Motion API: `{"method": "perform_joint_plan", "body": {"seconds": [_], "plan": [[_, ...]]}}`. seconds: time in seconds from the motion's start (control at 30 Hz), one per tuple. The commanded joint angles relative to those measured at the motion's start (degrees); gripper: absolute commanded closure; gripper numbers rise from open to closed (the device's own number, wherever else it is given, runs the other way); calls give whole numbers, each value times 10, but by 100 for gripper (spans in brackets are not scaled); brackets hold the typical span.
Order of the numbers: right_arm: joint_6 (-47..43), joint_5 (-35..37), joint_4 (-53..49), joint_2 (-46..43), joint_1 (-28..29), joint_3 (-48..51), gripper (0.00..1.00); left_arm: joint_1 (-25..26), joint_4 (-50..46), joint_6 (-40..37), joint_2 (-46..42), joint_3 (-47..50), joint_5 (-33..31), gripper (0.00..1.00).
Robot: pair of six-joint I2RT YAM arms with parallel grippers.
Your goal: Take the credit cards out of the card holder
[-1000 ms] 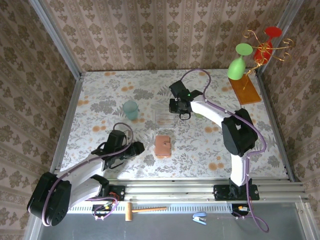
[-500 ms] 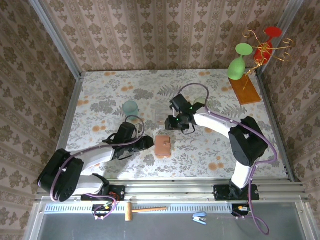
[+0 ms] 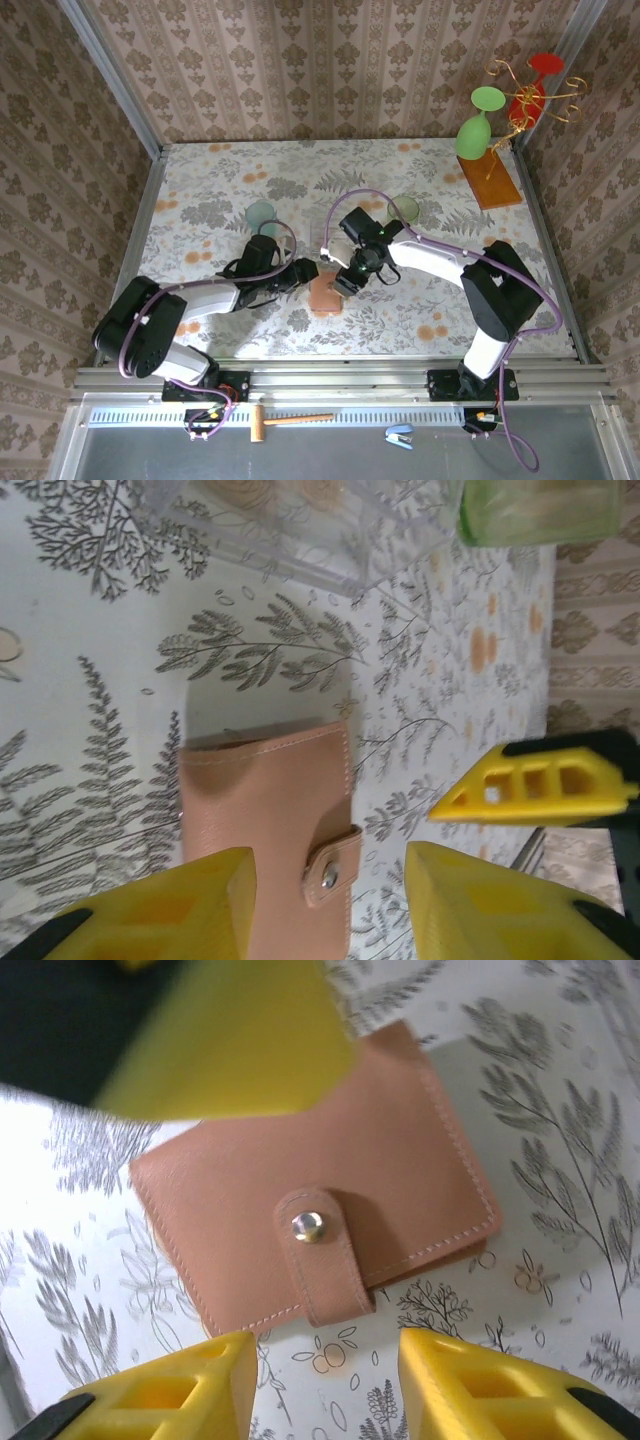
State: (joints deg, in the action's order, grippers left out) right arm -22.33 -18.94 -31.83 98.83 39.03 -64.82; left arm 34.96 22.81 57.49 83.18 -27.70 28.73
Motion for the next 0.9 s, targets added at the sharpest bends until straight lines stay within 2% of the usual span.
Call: {"method": "perform_joint_plan", "body": {"seconds": [0.0,0.2,0.53,0.87], "plan": [[-144,12,-27,2,20,-11,60,1,64,47,5,10,15,57],[-177,36,-36,39,39,-43,61,-1,-7,36,-35,9,-13,58],[-183,81,-21,68,52,-58,61,-33,-134,11,-164,26,-47,58],[-189,85,-23,99,58,-69,60,-56,-172,14,-229,61,-58,57]]}}
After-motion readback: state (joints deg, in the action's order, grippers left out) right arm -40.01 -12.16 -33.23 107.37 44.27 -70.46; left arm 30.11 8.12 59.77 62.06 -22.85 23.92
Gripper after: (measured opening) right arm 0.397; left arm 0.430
